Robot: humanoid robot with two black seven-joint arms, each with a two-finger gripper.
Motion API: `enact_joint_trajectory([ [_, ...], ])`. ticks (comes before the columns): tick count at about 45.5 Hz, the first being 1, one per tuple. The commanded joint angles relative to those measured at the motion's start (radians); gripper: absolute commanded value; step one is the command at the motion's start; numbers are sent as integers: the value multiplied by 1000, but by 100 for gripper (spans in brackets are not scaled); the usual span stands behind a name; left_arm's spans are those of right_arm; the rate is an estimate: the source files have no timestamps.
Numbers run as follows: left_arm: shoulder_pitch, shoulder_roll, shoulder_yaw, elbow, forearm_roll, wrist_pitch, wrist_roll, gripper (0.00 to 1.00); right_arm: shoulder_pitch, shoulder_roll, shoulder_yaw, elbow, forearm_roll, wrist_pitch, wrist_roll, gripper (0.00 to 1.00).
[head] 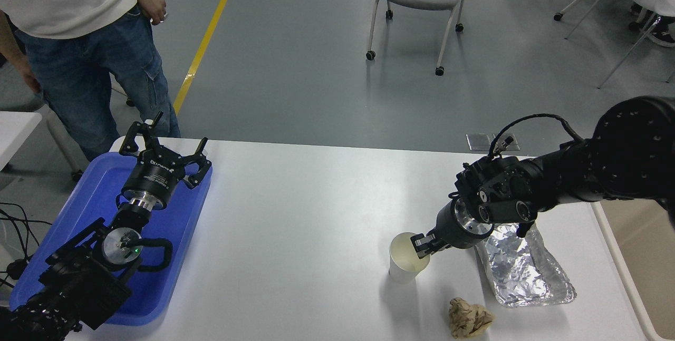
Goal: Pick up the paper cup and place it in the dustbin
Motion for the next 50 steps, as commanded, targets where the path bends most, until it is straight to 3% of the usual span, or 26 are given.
enact_joint_trajectory([
  [1,0,0,1,0,0,0,0,100,9,-11,-8,1,34,2,-4,0],
  [8,0,0,-1,0,0,0,0,100,60,-62,-9,40,32,52,-2,0],
  [22,0,0,-1,0,0,0,0,100,357,-246,-39,148,28,339,-1,0],
  [34,0,0,1,0,0,0,0,100,610,-329,-97,245,22,497,-1,0],
  [50,0,0,1,0,0,0,0,100,796,-384,-169,253,17,502,-1,0],
])
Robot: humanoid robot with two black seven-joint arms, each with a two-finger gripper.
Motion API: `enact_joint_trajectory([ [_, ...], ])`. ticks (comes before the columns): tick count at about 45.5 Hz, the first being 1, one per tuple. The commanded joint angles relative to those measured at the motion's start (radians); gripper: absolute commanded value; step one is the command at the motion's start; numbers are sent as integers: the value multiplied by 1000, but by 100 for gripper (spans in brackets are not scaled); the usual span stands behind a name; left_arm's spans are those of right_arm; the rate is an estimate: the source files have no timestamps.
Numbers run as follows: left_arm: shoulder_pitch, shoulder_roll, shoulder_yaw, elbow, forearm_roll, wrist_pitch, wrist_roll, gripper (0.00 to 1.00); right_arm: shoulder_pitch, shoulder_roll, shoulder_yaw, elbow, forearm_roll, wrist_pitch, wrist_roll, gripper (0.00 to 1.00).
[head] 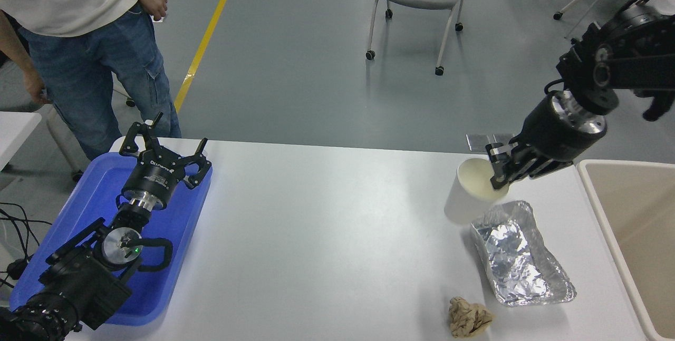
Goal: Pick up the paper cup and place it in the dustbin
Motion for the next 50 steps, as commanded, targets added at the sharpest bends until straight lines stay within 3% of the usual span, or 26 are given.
enact_joint_trajectory([
  [1,0,0,0,0,0,0,0,100,136,-44,-58,19,-2,29,0,0],
  [17,0,0,0,0,0,0,0,100,129,-91,-87,16,-37,29,0,0],
  [32,2,0,1,0,0,2,0,100,161,-133,-338,2,-56,29,0,0],
  [42,2,0,1,0,0,2,0,100,150,-299,-432,-84,-110,29,0,0],
  [50,2,0,1,0,0,2,0,100,87,-506,-423,-237,-156,29,0,0],
])
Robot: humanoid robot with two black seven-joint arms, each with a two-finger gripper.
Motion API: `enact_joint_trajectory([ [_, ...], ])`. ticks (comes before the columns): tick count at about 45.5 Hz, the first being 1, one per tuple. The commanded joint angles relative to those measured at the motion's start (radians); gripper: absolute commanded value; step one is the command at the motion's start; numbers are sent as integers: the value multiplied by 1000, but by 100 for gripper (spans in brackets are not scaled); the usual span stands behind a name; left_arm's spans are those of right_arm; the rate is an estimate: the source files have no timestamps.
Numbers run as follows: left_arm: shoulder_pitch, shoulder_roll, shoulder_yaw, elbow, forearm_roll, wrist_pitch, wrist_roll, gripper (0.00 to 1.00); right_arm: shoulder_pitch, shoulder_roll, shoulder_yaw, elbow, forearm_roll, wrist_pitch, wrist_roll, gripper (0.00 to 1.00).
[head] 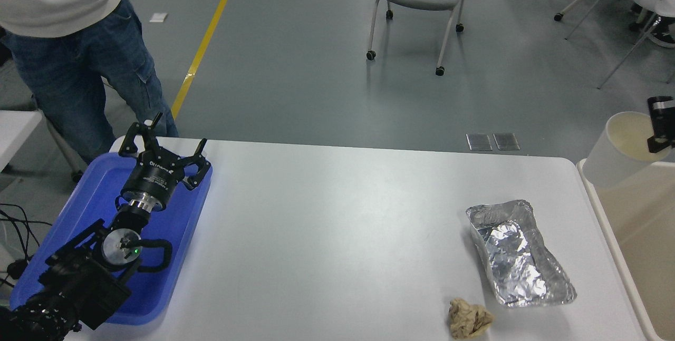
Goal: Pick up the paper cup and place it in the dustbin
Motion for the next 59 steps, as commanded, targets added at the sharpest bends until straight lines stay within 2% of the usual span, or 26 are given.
enact_joint_trajectory([
  [1,0,0,0,0,0,0,0,100,-73,-238,-35,-176,-60,0,0,0],
  [10,0,0,0,0,0,0,0,100,-382,-338,97,-417,-48,0,1,0],
  [16,0,0,0,0,0,0,0,100,-692,-378,333,-514,-40,-174,0,0],
  [22,0,0,-2,0,0,0,0,100,-1037,-375,596,-564,30,-427,0,0],
  [27,0,0,-2,0,0,0,0,100,-1208,-346,700,-578,65,-601,-2,0],
  [37,0,0,0,0,0,0,0,100,-1334,-242,726,-675,84,-713,-5,0],
  [39,0,0,0,0,0,0,0,100,-1358,-220,736,-696,99,-716,-19,0],
  [45,0,0,-2,0,0,0,0,100,-1455,-156,807,-788,197,-718,-106,0],
  [49,0,0,-2,0,-1,0,0,100,-1536,-107,865,-868,242,-718,-149,0],
  [59,0,0,-2,0,-1,0,0,100,-1644,-21,931,-986,243,-719,-175,0],
])
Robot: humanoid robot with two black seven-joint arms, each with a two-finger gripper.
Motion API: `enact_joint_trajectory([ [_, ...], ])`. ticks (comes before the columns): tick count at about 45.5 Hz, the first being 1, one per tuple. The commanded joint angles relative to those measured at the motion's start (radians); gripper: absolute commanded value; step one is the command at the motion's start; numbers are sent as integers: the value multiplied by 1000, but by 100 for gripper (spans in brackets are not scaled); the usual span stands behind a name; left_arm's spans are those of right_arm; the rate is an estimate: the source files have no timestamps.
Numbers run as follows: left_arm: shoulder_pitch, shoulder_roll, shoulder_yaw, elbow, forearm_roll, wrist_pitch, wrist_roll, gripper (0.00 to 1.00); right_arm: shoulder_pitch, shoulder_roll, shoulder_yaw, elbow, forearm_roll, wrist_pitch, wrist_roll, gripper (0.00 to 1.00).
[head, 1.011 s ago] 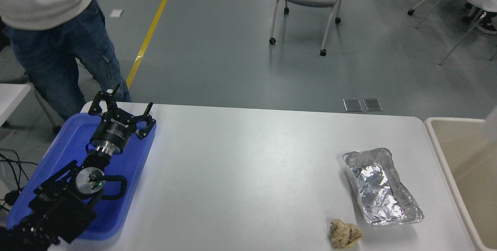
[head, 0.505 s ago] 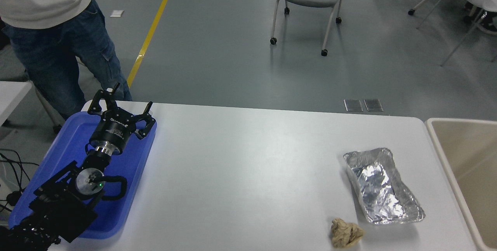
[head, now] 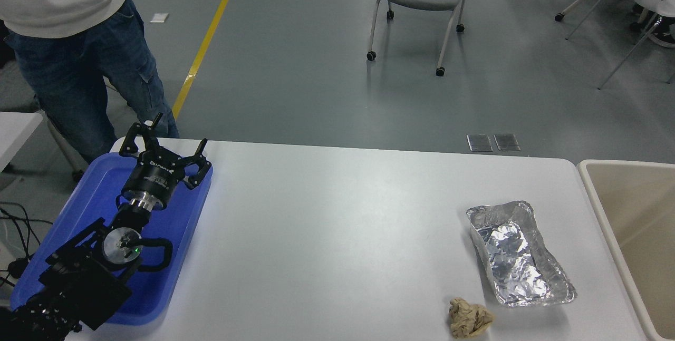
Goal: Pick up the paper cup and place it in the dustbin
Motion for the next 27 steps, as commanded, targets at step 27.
enact_joint_trajectory([
  [27,0,0,0,0,0,0,0,100,-218,150,138,-243,47,-127,-50,32],
])
